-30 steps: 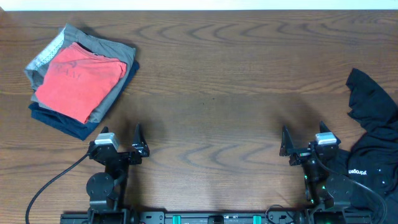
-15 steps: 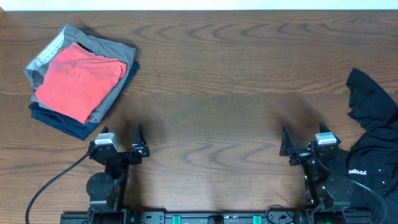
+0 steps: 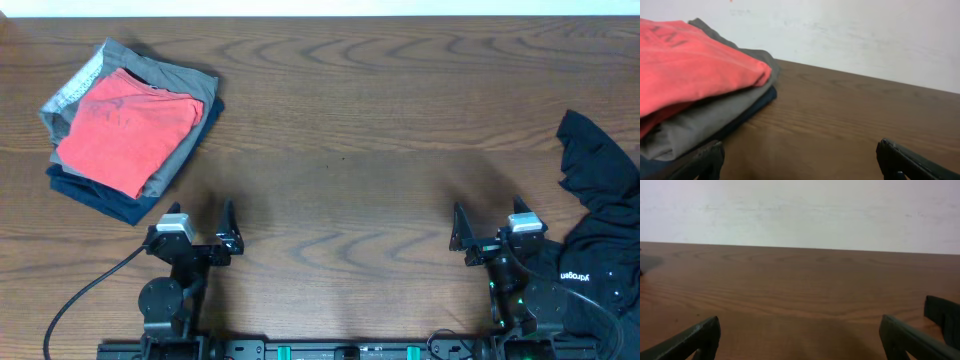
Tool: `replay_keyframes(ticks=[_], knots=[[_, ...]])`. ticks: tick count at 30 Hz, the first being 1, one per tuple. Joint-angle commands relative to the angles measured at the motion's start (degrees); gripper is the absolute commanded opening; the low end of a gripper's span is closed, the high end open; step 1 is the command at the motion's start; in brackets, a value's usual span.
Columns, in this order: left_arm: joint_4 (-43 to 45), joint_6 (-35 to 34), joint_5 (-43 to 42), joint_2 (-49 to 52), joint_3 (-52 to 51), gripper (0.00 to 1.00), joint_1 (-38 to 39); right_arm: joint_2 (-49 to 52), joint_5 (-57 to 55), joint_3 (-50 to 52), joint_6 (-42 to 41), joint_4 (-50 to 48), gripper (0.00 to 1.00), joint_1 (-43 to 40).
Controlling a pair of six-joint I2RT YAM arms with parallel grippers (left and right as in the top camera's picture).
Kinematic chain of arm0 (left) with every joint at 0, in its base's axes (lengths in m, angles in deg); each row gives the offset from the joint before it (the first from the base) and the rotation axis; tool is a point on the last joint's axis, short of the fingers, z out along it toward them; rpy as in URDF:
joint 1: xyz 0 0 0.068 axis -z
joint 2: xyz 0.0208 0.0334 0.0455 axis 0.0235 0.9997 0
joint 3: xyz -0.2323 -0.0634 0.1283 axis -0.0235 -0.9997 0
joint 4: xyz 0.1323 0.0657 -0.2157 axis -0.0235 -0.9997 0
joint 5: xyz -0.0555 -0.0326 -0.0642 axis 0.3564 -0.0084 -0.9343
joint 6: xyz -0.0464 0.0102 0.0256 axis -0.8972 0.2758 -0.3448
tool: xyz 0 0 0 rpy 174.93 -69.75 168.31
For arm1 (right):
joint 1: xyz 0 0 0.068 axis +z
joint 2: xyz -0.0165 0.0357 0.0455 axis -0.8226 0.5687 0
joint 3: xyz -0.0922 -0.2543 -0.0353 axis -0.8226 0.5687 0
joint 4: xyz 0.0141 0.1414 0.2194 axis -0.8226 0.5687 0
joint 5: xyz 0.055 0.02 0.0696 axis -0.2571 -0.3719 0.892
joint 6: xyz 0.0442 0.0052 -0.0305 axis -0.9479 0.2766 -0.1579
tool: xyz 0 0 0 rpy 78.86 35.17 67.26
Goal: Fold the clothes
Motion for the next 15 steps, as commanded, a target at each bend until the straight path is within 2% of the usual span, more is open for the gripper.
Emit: replay_keyframes(ticks=[1,8,15], knots=[[-2.9,-0.8,-3.1,1.4,2.6,0.98,0.1,0.4,0.3,-1.5,-2.0,2.5,0.99,0.2],[-12.5,-0.7,-2.7,13.7,13.9,0.98,0.1,8.2,-0.7,-10.0,-5.5,12.9,0.99,0.2],[-23.2,-0.7,-6.4,33.2,28.3,0.98,0.1,25.6,-0.8,-21.2,-6.4,19.4,0.99,0.2]])
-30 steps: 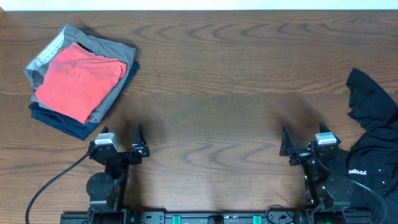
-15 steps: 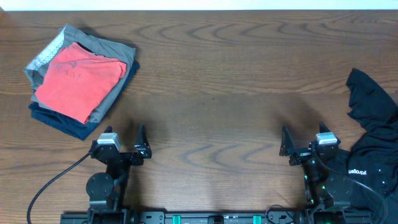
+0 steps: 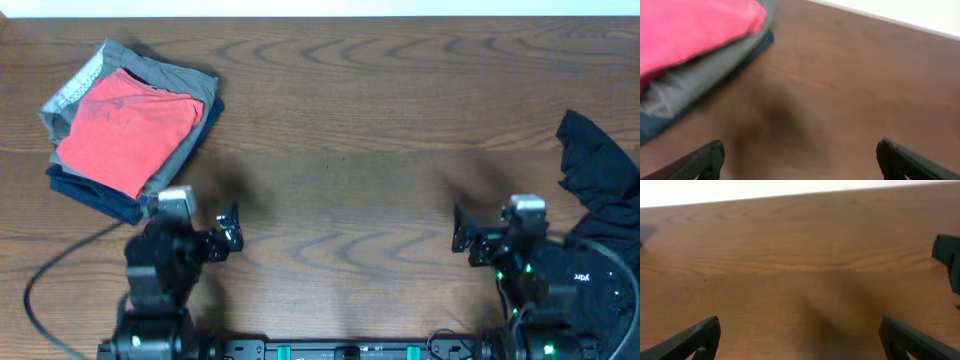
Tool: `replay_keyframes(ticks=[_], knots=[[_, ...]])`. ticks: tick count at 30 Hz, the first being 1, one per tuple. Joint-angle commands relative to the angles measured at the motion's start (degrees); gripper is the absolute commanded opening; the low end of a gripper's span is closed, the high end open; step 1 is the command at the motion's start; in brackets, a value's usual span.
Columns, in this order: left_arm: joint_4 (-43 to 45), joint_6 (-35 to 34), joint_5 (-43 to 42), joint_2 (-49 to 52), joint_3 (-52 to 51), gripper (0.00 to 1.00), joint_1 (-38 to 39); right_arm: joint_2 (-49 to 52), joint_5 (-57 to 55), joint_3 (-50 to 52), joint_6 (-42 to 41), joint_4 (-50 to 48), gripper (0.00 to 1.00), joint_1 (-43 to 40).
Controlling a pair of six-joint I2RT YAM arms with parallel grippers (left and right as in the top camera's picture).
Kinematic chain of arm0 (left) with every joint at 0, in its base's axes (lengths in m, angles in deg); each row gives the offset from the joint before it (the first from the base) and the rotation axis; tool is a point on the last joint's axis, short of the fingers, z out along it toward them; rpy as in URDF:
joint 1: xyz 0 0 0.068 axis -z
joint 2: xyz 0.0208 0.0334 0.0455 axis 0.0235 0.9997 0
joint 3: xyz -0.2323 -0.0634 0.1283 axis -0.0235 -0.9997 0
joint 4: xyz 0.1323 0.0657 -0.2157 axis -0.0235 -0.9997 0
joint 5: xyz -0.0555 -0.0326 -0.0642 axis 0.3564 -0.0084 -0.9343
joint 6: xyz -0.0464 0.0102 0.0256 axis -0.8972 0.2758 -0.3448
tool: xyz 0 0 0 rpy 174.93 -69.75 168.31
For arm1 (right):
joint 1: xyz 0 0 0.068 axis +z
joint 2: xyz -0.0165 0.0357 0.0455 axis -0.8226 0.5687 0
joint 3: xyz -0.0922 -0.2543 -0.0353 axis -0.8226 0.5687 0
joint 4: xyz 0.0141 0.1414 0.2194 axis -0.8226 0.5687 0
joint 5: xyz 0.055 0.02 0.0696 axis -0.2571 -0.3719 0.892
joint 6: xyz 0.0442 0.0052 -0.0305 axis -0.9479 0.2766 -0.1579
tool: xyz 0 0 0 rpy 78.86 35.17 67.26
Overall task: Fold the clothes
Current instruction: 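Grasp the black t-shirt at the right edge with the right gripper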
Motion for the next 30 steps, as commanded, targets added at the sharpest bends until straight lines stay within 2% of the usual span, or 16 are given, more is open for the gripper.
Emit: replay_keyframes(ticks=[1,7,10,12,18,23,24,30], knots=[[-4.7,-0.7,-4.7,9.8,7.8,0.98,0.1,9.2,0.0,-6.6,-1.4,2.9,0.99,0.2],[-20.8,-0.5,-7.6,27.1,20.7,0.98,0.1,28.0,4.4,-18.5,-1.9,13.5,0.99,0.2],[-26.7,-0.5,-7.6,33.7,25.2,0.98,0.1,36.5,6.0,-23.8,-8.7,19.6,0.99,0.2],[-29.2,-0.5,-7.6,36.5,26.8,0.98,0.1,41.0,6.7,-26.0,-9.5,22.8,0.99,0.2],[-29.7,-0.5,-7.6,40.1,27.2,0.98,0.1,48.9,3.2,-26.5,-10.4,25.3,0.99,-0.5],[-29.8,-0.5,-7.6,40.3,27.2,0.98,0.1,53.0,-20.2,-26.2,-29.0,33.4,0.99,-3.1],[-29.8,-0.5,-7.6,40.3,27.2,0.98,0.1,53.4,-22.3,-25.9,-30.3,33.5,0.99,-3.7],[-29.8,-0.5,-7.6,40.3,27.2,0.98,0.1,56.5,-24.3,-23.2,-30.6,29.6,0.99,-6.8]])
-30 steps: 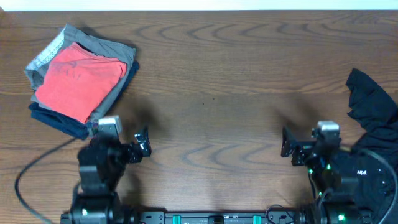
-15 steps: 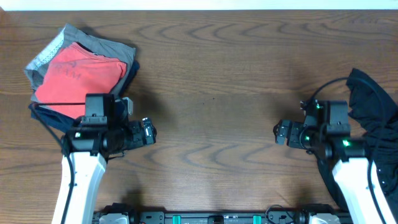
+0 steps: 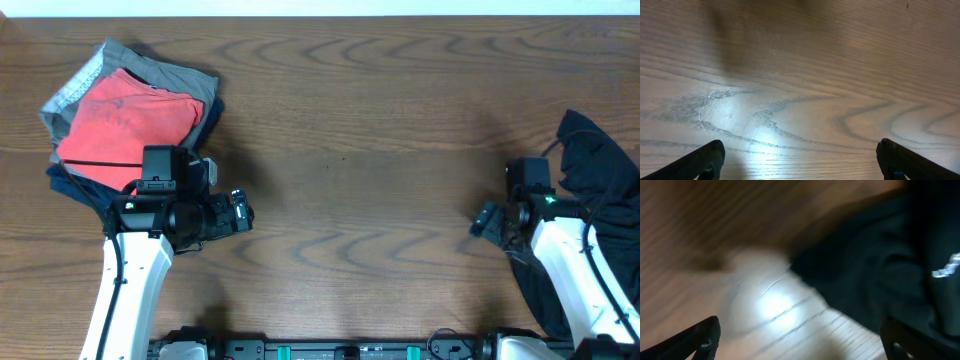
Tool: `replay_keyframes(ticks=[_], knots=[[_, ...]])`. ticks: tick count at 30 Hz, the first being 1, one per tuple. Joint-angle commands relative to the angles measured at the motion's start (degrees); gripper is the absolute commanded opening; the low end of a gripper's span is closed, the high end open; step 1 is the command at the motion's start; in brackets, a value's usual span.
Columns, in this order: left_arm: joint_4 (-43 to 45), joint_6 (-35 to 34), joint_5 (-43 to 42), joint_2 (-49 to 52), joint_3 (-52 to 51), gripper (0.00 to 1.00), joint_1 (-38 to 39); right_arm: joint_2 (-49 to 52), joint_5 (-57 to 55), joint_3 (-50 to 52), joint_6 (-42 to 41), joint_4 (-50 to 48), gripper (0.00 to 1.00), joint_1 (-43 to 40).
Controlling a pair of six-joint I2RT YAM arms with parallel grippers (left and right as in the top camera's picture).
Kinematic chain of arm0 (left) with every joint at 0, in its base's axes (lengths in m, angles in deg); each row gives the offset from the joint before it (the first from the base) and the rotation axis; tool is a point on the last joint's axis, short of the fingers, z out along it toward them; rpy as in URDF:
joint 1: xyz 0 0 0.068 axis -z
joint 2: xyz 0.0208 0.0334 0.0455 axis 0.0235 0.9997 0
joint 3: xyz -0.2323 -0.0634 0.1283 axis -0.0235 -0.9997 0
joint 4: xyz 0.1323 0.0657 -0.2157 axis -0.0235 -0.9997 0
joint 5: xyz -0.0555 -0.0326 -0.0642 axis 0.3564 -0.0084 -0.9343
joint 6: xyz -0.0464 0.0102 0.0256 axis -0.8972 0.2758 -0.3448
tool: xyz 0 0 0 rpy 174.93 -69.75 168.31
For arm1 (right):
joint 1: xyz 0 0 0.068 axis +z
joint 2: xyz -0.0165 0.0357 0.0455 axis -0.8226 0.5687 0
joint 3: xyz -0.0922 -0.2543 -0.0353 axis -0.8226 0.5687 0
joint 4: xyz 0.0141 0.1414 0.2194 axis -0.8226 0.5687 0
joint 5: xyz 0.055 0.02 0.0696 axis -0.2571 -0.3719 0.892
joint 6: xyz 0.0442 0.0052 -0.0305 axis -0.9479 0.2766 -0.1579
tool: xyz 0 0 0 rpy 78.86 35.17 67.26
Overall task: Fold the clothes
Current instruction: 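Grasp the black t-shirt at the right edge with the right gripper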
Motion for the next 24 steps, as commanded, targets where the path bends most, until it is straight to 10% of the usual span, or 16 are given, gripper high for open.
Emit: replay_keyframes(ticks=[1,10,21,24], knots=[[-0.2,-0.5,-0.3,0.2,1.3,0.98,0.1,1.8,-5.2,1.9,-3.8,-1.2,0.99,-1.7],[-0.2,-0.5,-0.3,0.2,1.3,0.98,0.1,5.7,-6.7,8.6,-4.0,-11.6,0.99,-1.8],[-0.2,-0.5,-0.3,0.2,1.3,0.98,0.1,6.1,-13.1,11.6,-3.9,-15.4,0.76,-5.3],[-0.2,-0.5,-0.3,0.2,1.3,0.98,0.1,6.0,-12.4,11.6,-3.9,-14.9,0.48,-6.5]])
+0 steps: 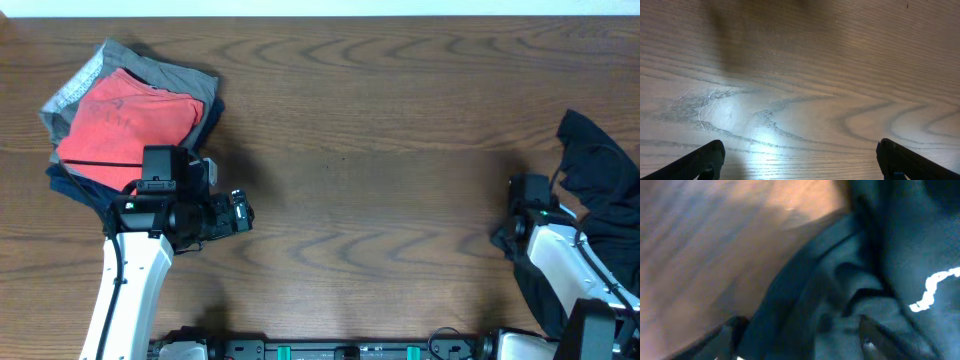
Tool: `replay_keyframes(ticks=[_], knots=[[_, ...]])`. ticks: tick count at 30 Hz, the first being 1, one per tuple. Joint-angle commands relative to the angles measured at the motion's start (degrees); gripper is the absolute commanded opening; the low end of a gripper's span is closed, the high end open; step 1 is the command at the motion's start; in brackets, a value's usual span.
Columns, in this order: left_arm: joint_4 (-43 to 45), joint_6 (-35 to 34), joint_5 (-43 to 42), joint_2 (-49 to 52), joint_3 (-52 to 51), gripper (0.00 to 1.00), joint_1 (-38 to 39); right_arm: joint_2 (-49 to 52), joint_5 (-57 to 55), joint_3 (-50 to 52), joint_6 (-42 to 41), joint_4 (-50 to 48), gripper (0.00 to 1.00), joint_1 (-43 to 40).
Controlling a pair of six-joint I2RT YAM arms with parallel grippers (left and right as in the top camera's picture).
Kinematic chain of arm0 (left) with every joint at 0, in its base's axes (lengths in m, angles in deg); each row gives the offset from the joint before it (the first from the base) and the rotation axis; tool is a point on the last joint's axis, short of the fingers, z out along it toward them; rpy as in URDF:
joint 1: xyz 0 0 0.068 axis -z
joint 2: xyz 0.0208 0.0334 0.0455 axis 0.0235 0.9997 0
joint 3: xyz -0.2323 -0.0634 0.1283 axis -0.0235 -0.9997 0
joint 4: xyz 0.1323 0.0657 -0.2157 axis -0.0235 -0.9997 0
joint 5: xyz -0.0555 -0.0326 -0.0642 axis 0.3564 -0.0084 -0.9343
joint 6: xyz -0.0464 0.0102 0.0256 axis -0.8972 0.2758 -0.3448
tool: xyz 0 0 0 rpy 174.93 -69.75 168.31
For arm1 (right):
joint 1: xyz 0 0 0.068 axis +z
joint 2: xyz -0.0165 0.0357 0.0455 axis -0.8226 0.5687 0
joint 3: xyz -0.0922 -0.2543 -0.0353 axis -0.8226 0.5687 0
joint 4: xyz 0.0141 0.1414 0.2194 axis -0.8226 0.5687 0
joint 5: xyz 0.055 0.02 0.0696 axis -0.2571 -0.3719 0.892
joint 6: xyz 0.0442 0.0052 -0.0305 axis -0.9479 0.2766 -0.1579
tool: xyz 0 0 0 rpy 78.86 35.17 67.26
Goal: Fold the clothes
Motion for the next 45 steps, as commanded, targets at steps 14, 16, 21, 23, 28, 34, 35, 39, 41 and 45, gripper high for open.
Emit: replay_keyframes(ticks=[14,16,21,23,28,34,35,39,41,45], knots=[[1.6,-0.6,-0.3,0.2,1.3,0.98,0.1,1.2,48.8,1.9,24.6,-12.7,0.09,2.6],[2.6,-0.8,-0.3,0.2,1.3,0.98,0.1,1.2,55.6,1.9,24.7,-17.4,0.09,5.7],[4.2,-0.8,-0.3,0.2,1.3,0.98,0.1,1.2,61.4,1.9,16.3,-35.0,0.05,16.0],[5.0,-0.8,-0.3,0.2,1.3,0.98,0.1,1.2,61.0,1.9,12.2,-45.7,0.05,20.9],[8.2,-0.8,-0.3,0.2,1.3,0.98,0.1,1.2,44.7,1.8,3.6,-71.0,0.04,31.5],[10.0,-2.5,-0.4,0.2,1.3,0.98,0.1,1.2,34.1,0.9,2.8,-74.2,0.99,35.8],[10.0,-2.5,-0.4,0.2,1.3,0.98,0.1,1.2,34.3,0.9,2.8,-72.3,0.99,35.7],[10.3,-2.8,-2.0,0.2,1.3,0.98,0.1,1.1,34.4,0.9,5.2,-60.1,0.99,34.4],[10.6,-3.9,-2.9,0.2,1.3,0.98,0.1,0.9,34.2,0.9,7.1,-53.7,0.99,33.3],[11.8,-7.9,-2.9,0.5,1.1,0.98,0.3,-1.0,30.4,0.9,7.5,-39.0,0.99,29.6]])
